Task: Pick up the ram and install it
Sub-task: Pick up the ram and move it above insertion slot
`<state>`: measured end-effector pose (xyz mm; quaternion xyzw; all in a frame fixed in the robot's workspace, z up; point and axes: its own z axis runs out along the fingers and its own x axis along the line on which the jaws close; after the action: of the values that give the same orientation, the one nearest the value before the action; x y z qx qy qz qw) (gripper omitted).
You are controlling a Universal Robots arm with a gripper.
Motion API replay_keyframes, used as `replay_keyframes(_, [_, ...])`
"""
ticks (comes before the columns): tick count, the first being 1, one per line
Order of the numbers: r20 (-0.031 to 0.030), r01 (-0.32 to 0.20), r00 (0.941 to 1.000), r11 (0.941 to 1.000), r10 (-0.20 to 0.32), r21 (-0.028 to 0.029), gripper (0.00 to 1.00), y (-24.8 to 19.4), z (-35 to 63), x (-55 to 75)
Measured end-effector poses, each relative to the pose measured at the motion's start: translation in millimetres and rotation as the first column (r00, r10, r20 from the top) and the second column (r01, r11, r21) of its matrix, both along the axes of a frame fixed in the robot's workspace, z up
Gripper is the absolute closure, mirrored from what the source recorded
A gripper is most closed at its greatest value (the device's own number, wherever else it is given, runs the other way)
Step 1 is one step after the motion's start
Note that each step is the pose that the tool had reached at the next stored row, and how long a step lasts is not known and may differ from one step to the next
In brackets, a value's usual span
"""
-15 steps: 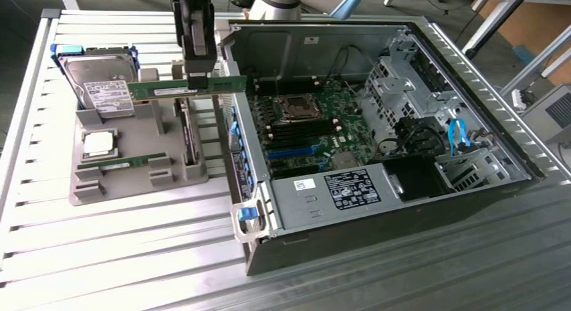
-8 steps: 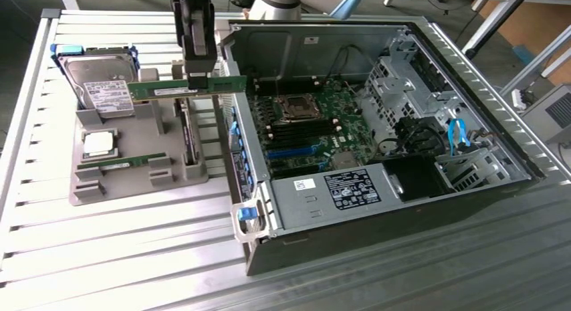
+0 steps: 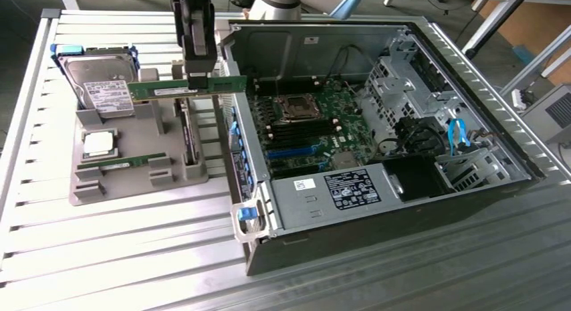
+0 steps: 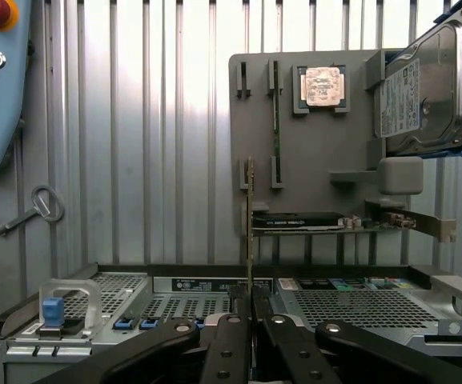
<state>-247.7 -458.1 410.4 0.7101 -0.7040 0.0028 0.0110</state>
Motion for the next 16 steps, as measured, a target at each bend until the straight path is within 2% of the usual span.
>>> replay_keyframes(4, [0.0,0.0,1.0,1.0,0.0,0.0,0.87,0.0,0.0,1.0])
replay_keyframes(6, [0.0,0.0,1.0,1.0,0.0,0.0001,0.87,0.0,0.0,11.7])
replay_keyframes(8, [-0.0005,0.0,1.0,1.0,0.0,-0.0001,0.87,0.0,0.1,29.0])
replay_keyframes(9, [-0.0006,0.0,1.0,1.0,0.0,0.0,0.87,0.0,0.0,46.4])
replay_keyframes(14, [-0.001,0.0,1.0,1.0,0.0,-0.0001,0.87,0.0,0.0,96.6])
replay_keyframes(16, [-0.0009,0.0,1.0,1.0,0.0,0.0,0.87,0.0,-0.1,107.1])
